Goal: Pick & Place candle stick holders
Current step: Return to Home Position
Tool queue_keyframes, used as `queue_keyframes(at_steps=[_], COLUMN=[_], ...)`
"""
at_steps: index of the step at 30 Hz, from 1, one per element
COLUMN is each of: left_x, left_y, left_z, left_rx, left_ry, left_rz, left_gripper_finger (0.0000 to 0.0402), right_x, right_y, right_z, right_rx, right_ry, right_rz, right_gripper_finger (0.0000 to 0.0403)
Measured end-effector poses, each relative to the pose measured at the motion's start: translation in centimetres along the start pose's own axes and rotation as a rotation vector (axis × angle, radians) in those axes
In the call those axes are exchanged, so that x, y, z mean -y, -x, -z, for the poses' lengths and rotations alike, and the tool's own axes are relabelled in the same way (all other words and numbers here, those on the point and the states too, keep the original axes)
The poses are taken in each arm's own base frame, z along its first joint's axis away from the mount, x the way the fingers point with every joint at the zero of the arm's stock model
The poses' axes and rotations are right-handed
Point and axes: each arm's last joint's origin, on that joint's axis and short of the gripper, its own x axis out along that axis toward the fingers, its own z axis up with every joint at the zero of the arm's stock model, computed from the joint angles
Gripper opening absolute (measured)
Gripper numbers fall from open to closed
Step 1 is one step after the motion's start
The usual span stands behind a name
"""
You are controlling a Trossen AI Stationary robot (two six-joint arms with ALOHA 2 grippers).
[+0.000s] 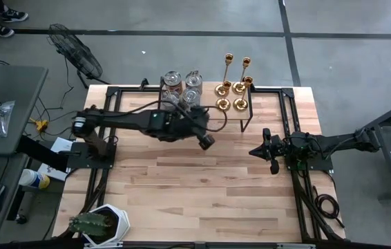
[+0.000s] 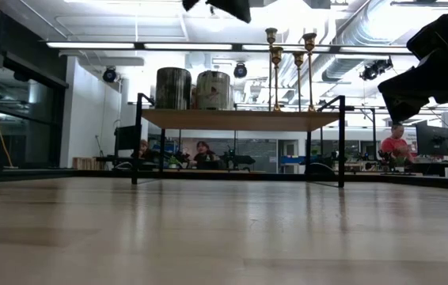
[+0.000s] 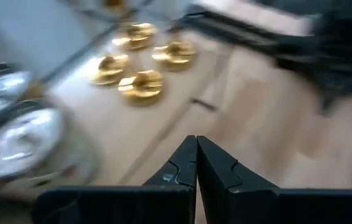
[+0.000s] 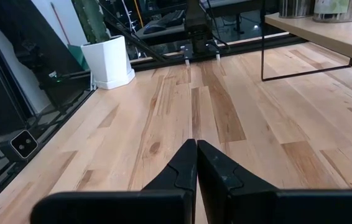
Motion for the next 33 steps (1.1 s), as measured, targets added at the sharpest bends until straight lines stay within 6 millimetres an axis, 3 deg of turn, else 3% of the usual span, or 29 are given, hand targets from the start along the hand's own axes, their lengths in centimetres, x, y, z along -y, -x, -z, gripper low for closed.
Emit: queue_keyframes(at_steps=[7, 10, 19, 24, 28, 33], left_x=[-0.4, -1.5, -8.1, -11.7, -13.3, -14.8], left_y=[0.0, 0.6, 0.9, 1.0, 1.5, 2.3], left_z=[3.7, 5.4, 11.0, 13.5, 15.8, 19.7], left_rx=[0.160, 0.246, 0.303, 0.300, 0.296, 0.337], left_ry=[-0.153, -0.152, 0.077, 0.111, 0.192, 0.153], left_rz=[0.494, 0.571, 0.396, 0.316, 0.352, 0.453], left_gripper_finger=[0.0000, 0.0000, 0.0000, 0.0000, 0.0000, 0.0000], right_x=[0.0, 0.0, 0.0, 0.0, 0.0, 0.0], right_y=[0.0, 0.0, 0.0, 0.0, 0.0, 0.0], right_z=[0.0, 0.0, 0.0, 0.0, 0.0, 0.0], right_rx=[0.001, -0.001, -0.004, -0.005, -0.006, -0.005], right_ry=[0.000, 0.000, 0.000, 0.000, 0.000, 0.000], right_rz=[0.000, 0.003, 0.002, 0.000, 0.000, 0.000], right_gripper_finger=[0.0004, 0.0004, 0.0004, 0.0004, 0.0004, 0.0004])
